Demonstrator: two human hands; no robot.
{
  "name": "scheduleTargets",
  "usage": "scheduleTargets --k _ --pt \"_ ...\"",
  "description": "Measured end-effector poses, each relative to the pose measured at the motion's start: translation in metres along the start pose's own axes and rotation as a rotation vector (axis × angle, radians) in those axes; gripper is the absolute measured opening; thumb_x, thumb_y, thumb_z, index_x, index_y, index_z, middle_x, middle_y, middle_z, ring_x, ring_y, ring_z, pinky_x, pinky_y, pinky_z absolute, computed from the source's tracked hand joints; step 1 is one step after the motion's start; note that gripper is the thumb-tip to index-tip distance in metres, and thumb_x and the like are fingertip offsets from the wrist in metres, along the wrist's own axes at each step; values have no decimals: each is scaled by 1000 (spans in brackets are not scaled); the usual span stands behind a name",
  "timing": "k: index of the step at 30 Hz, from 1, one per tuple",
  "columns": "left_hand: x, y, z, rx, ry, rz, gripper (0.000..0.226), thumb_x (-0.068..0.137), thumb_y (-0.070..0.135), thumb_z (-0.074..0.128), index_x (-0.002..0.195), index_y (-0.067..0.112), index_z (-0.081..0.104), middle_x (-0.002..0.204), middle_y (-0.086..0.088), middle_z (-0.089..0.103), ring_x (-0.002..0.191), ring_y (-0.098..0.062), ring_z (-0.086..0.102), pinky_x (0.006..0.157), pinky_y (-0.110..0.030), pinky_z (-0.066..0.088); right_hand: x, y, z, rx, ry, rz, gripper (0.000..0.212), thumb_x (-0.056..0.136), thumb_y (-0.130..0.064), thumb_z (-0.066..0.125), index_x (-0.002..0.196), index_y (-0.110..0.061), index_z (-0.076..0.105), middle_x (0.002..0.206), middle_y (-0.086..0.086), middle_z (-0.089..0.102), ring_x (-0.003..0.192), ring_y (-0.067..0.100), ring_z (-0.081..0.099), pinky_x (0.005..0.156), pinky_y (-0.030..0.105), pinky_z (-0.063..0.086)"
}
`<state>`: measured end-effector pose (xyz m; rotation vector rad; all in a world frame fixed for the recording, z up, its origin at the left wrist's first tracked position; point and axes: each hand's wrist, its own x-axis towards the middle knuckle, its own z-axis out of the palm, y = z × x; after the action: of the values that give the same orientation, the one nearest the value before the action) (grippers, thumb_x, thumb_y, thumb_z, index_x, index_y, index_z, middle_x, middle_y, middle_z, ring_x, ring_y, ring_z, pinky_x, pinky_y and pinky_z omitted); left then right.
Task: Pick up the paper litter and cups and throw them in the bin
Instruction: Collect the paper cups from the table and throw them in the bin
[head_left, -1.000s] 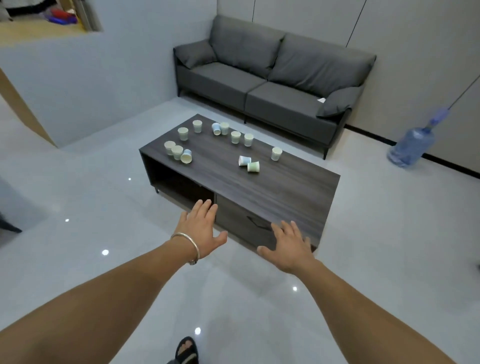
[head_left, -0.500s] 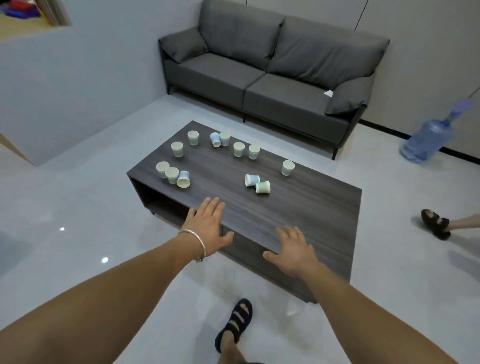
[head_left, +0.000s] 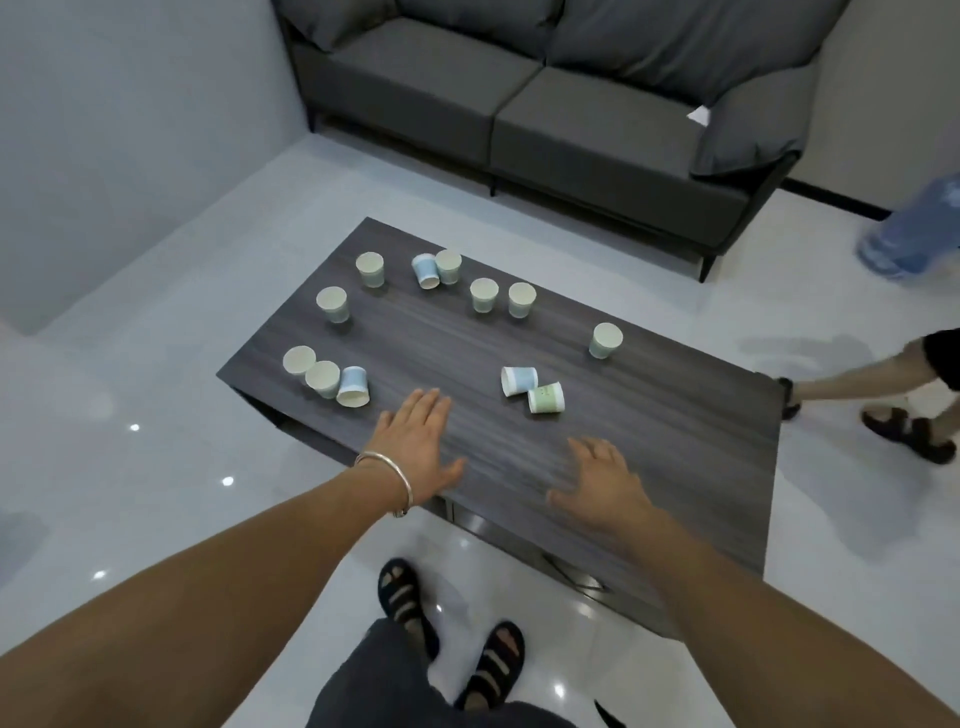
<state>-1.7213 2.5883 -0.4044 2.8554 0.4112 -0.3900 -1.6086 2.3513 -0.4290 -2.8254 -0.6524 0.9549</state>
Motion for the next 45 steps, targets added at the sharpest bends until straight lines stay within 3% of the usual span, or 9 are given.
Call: scheduleTargets --k 10,19,24,29,35,39,42,45 --pt "139 -46 28 -76 -157 154 89 82 61 48 151 18 12 159 -1 8 146 -18 4 117 -42 15 100 -8 5 50 -67 230 90 86 -52 60 155 -24 9 160 -1 13 148 22 7 115 47 24" --pt "223 -65 80 -110 -292 187 90 83 60 48 151 19 7 159 1 4 146 -17 1 117 -42 15 220 9 10 44 -55 256 97 82 -42 69 154 -23 7 159 0 13 142 25 19 112 44 33" --pt "241 -62 125 -205 -281 127 87 84 58 50 151 19 10 159 2 6 146 -15 4 117 -41 18 295 35 31 15 -41 181 99 79 -36 73 153 -26 9 160 -2 9 143 25 19 109 44 35" --pt "247 -53 160 -314 -288 95 87 84 56 53 151 20 11 158 1 10 145 -16 7 118 -37 15 338 64 53 -80 -130 82 98 80 -32 73 153 -30 8 161 -6 5 146 25 12 110 49 34" --pt "251 -32 167 -326 -287 102 84 85 51 53 151 17 14 157 -1 16 145 -16 10 118 -35 15 328 70 64 -192 -105 0 71 82 -22 66 144 -23 31 145 -1 37 132 23 35 100 40 40" --pt "254 -17 158 -306 -298 124 83 86 49 54 150 15 14 156 -5 21 144 -18 12 117 -31 13 297 50 59 -224 -83 -177 71 79 -27 65 142 -19 33 138 2 42 127 23 38 99 36 37" --pt "255 -11 147 -338 -344 133 83 82 44 61 148 13 22 148 -8 34 139 -22 26 113 -29 21 275 26 51 -144 -4 -387 75 76 -26 70 143 -17 37 138 2 45 127 23 41 96 36 38" --pt "252 -13 139 -420 -378 111 67 77 40 64 136 20 40 125 -2 54 116 -19 51 94 -27 41 267 5 43 -74 53 -496 75 73 -30 76 139 -14 43 134 3 50 122 23 47 92 35 41"
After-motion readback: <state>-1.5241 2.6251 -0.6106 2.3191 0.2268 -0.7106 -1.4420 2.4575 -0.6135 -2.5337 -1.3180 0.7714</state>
